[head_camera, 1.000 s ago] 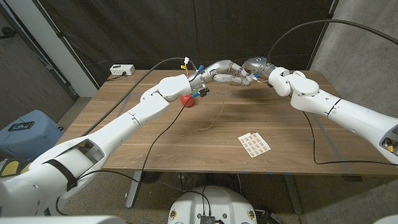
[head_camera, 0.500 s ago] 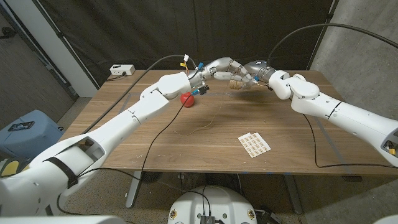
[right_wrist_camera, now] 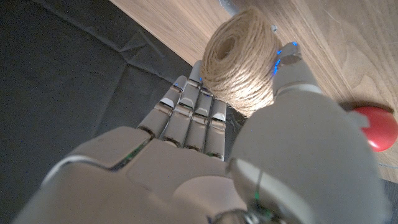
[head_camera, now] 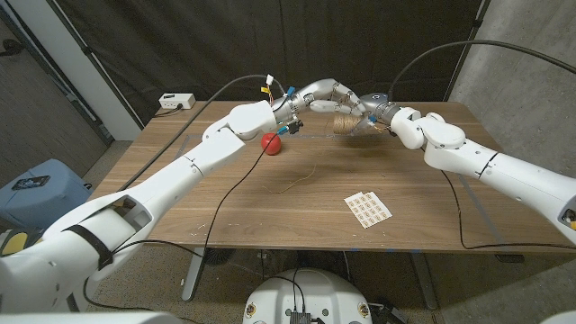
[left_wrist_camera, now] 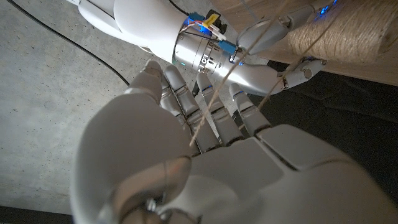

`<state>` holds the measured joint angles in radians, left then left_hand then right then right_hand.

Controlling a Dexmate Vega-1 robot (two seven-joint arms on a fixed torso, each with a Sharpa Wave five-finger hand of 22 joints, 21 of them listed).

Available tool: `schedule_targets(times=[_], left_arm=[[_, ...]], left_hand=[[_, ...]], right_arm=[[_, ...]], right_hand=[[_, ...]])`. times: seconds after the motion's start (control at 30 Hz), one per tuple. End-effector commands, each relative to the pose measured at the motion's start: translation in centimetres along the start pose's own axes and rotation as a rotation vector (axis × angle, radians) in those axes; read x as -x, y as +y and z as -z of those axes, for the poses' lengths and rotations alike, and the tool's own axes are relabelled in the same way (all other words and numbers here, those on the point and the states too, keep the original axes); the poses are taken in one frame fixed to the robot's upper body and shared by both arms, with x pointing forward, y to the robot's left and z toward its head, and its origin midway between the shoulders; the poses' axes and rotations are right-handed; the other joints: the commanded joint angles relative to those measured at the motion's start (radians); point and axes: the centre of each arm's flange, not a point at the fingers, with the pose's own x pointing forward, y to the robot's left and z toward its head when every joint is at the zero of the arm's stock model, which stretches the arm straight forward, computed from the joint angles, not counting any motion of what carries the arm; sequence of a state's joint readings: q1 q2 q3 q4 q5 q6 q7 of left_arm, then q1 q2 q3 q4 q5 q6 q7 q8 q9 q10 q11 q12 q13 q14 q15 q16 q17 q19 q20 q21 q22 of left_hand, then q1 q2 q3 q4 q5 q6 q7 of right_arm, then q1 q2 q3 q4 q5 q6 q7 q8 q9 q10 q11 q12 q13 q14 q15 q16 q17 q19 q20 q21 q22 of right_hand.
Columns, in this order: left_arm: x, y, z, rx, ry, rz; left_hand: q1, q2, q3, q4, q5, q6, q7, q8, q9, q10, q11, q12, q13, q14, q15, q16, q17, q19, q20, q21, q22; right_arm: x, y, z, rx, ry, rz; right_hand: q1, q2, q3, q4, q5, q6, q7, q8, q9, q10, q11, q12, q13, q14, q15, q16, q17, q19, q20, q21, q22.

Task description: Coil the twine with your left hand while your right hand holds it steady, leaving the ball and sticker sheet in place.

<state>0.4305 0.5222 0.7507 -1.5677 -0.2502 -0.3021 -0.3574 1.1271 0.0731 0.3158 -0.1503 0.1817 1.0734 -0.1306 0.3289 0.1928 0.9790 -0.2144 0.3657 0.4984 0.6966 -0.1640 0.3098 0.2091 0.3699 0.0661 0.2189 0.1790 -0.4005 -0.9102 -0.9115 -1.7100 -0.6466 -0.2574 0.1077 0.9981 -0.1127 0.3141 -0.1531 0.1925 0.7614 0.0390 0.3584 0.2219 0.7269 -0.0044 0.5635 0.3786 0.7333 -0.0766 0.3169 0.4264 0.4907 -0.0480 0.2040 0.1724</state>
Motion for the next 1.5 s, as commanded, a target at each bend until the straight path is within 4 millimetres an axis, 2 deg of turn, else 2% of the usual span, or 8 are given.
schedule_targets(times=[0.03, 1.07, 1.5], left_arm=[[-0.3, 0.2, -0.3, -0.005, -0.006, -0.009], [-0.6, 1.2, -0.2, -0.004, -0.016, -0.025], [-0.4, 1.8, 0.1, -0.003, -0.020, -0.038]], left_hand=[[-0.001, 0.006, 0.002, -0.001, 0.010, 0.004, -0.002, 0.000, 0.004, 0.007, 0.000, -0.001, 0.005, 0.013, 0.002, -0.004, 0.004, 0.006, 0.000, -0.001, 0.005], [-0.001, 0.010, -0.001, 0.000, 0.010, 0.007, -0.001, -0.001, 0.004, 0.010, 0.001, -0.008, 0.009, 0.018, 0.006, -0.003, 0.010, 0.007, -0.001, -0.002, 0.006], [-0.001, 0.008, -0.001, -0.001, 0.010, 0.008, -0.001, -0.001, 0.004, 0.012, 0.001, -0.010, 0.012, 0.019, 0.002, -0.005, 0.010, 0.008, -0.002, -0.002, 0.006]], right_arm=[[0.9, 0.5, -0.3, -0.008, -0.013, -0.001], [2.5, 2.1, -1.8, 0.007, -0.080, -0.042], [2.3, 2.1, -2.0, 0.013, -0.082, -0.050]], right_hand=[[0.109, 0.108, 0.007, -0.003, 0.004, 0.172, -0.167, 0.006, 0.006, 0.155, -0.149, 0.002, 0.004, 0.011, -0.147, 0.001, 0.004, 0.011, -0.005, -0.001, 0.003], [0.110, 0.109, 0.004, 0.000, 0.004, 0.170, -0.166, 0.007, 0.006, 0.157, -0.151, 0.000, 0.006, 0.014, -0.146, -0.006, 0.008, 0.013, -0.006, -0.002, 0.003], [0.110, 0.110, 0.001, 0.001, 0.003, 0.170, -0.163, 0.008, 0.007, 0.156, -0.149, -0.002, 0.007, 0.014, -0.146, -0.008, 0.011, 0.013, -0.007, -0.002, 0.003]])
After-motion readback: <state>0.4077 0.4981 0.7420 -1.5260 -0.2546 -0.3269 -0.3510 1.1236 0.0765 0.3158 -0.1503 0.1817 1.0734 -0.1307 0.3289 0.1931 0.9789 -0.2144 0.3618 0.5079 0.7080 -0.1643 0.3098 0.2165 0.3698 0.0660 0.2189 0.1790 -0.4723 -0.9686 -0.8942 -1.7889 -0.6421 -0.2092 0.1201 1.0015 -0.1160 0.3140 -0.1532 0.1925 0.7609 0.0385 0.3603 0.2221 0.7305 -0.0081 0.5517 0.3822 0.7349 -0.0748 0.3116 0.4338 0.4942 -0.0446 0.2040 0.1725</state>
